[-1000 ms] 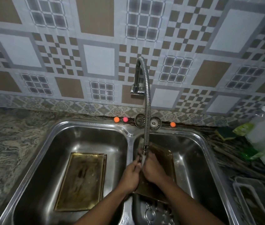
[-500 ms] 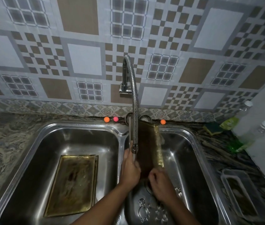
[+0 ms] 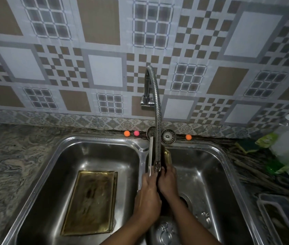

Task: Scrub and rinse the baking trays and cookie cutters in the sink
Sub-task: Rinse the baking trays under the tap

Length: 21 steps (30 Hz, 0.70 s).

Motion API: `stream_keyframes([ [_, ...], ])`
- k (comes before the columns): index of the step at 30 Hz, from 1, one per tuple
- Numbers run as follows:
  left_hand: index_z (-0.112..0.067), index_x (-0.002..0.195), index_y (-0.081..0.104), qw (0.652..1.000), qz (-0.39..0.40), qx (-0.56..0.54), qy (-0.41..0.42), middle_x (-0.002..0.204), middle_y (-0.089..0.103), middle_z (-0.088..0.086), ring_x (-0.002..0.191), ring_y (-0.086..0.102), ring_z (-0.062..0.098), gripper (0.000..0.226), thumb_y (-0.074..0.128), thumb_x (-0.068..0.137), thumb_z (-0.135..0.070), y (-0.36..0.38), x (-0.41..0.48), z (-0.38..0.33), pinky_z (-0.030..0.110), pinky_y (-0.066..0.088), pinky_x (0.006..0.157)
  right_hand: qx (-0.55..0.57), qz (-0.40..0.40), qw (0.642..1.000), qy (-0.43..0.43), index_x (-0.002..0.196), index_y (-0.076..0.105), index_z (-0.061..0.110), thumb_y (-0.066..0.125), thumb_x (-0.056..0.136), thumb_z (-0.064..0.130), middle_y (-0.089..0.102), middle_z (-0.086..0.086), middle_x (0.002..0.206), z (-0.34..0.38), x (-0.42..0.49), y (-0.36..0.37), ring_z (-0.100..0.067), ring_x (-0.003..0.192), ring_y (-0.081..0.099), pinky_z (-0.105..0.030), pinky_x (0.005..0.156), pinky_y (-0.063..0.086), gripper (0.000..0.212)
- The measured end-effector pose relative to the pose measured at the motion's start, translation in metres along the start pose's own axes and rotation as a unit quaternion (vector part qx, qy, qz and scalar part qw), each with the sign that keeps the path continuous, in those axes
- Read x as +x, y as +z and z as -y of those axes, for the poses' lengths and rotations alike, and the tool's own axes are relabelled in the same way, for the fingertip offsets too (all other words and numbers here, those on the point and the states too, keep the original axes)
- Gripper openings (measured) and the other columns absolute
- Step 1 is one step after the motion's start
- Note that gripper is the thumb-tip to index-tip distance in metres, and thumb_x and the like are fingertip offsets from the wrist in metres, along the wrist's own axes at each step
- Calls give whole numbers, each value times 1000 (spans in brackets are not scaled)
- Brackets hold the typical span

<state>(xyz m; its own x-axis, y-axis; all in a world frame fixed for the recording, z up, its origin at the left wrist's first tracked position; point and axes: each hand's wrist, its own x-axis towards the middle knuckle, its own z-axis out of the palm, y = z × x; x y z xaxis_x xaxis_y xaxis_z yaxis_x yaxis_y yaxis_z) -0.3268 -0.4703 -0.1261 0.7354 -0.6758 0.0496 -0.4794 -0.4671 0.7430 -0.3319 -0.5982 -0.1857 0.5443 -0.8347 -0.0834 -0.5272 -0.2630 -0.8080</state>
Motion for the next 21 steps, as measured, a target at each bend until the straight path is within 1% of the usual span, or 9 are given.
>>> stream_keyframes([
  [3,-30,150,24,999,30,-26,17,130,38,-1,104,54,18,75,33,83,2,-1,-2,3,35,50,93,-5,-1,1000,-1,143,41,5,37,101,21,36,-14,151,9,16,-6,-27,142,30,-34,118,22,45],
  [6,-18,144,39,997,29,-65,13,126,42,-1,114,51,16,58,34,89,0,-3,10,6,19,39,97,-22,36,990,-135,144,42,20,41,99,30,40,2,150,12,9,-10,-15,142,31,-36,117,27,46],
  [9,-12,154,23,993,15,-108,-43,137,38,0,130,40,12,57,38,98,-6,-3,25,16,8,24,102,18,172,963,-205,142,45,30,44,100,29,43,18,144,16,-33,-23,6,134,37,-23,113,31,43],
  [11,-15,154,22,984,9,-144,-107,139,45,6,127,47,16,60,41,98,-4,1,31,29,11,29,99,-50,222,946,-229,134,55,30,49,97,23,46,25,137,-1,-55,-39,17,125,38,-15,108,32,38],
  [12,-16,153,24,979,-1,-158,-131,138,48,8,123,50,17,62,44,97,-2,3,31,34,13,33,98,-99,206,947,-226,127,61,32,52,95,24,49,27,132,-13,-59,-48,18,119,42,-15,105,36,35],
  [15,-17,152,28,964,0,-205,-169,133,54,3,113,55,11,67,52,93,2,10,30,37,12,41,91,-164,50,977,-126,113,68,31,60,89,24,62,15,119,-43,-58,-84,-2,107,56,-30,95,49,26],
  [17,-21,148,33,943,31,-276,-180,124,58,-4,107,58,7,69,60,90,4,16,29,32,7,45,83,-108,-1,994,-30,125,61,26,62,89,22,61,4,125,-55,-54,-101,-15,113,57,-37,96,49,36],
  [19,-30,140,38,930,64,-313,-179,124,59,-10,110,60,8,70,70,85,-1,21,30,26,15,48,91,104,35,985,135,134,53,21,61,92,22,63,-5,127,-57,-50,-113,-22,112,62,-44,99,49,42],
  [21,-29,133,50,928,92,-312,-179,124,63,-6,107,63,6,62,77,81,-8,27,31,20,23,50,97,318,77,913,242,125,59,17,53,98,26,68,-11,118,-44,-53,-126,-29,106,67,-51,96,50,29],
])
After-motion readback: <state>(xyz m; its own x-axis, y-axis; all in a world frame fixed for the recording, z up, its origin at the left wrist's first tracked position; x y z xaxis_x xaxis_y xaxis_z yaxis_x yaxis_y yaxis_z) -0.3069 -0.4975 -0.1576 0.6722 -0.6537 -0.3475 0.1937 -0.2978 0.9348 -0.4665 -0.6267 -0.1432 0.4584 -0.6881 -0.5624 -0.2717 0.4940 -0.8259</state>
